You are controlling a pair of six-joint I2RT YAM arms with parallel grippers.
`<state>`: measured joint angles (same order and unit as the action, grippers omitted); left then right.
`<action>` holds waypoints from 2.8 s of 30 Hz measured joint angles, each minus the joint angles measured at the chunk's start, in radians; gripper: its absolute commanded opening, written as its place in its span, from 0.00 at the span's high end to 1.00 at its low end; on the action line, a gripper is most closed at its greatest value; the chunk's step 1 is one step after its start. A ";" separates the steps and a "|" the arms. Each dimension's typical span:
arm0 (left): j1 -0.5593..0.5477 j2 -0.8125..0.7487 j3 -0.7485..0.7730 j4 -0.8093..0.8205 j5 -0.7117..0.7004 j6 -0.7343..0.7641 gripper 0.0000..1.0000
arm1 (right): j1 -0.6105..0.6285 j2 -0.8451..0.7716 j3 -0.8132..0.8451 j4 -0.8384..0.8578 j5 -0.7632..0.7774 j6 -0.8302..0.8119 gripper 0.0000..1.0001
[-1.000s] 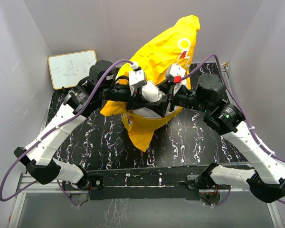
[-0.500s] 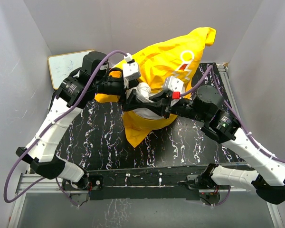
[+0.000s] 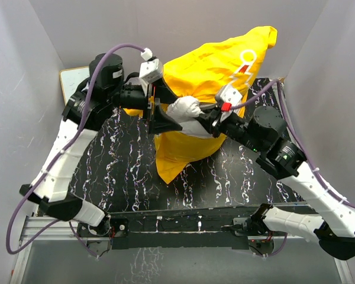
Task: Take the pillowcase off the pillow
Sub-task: Remove the pillow from the pillowcase.
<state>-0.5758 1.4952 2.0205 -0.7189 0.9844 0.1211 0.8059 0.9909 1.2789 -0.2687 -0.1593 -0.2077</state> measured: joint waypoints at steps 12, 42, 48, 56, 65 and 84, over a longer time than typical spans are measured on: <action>-0.022 -0.218 -0.194 0.351 -0.180 -0.037 0.13 | -0.121 0.046 -0.031 0.037 -0.138 0.011 0.92; -0.028 -0.036 -0.121 0.366 -0.317 0.257 1.00 | -0.014 0.066 -0.089 0.085 -0.209 0.018 0.92; -0.028 -0.047 -0.158 0.495 -0.371 0.208 1.00 | 0.032 0.043 -0.152 0.152 -0.163 0.037 0.92; -0.036 -0.066 -0.269 0.739 -0.522 0.214 1.00 | 0.167 -0.010 -0.255 0.263 -0.014 0.091 0.92; -0.060 -0.045 -0.348 0.960 -0.668 0.249 1.00 | 0.372 0.003 -0.288 0.360 0.245 0.128 0.92; -0.074 0.202 -0.143 1.035 -0.789 0.217 1.00 | 0.615 0.161 -0.253 0.508 0.671 0.138 0.92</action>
<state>-0.6502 1.6974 1.8774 0.3164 0.1959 0.3382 1.4204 1.1519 1.0264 0.2394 0.5114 -0.0692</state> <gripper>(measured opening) 0.009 0.147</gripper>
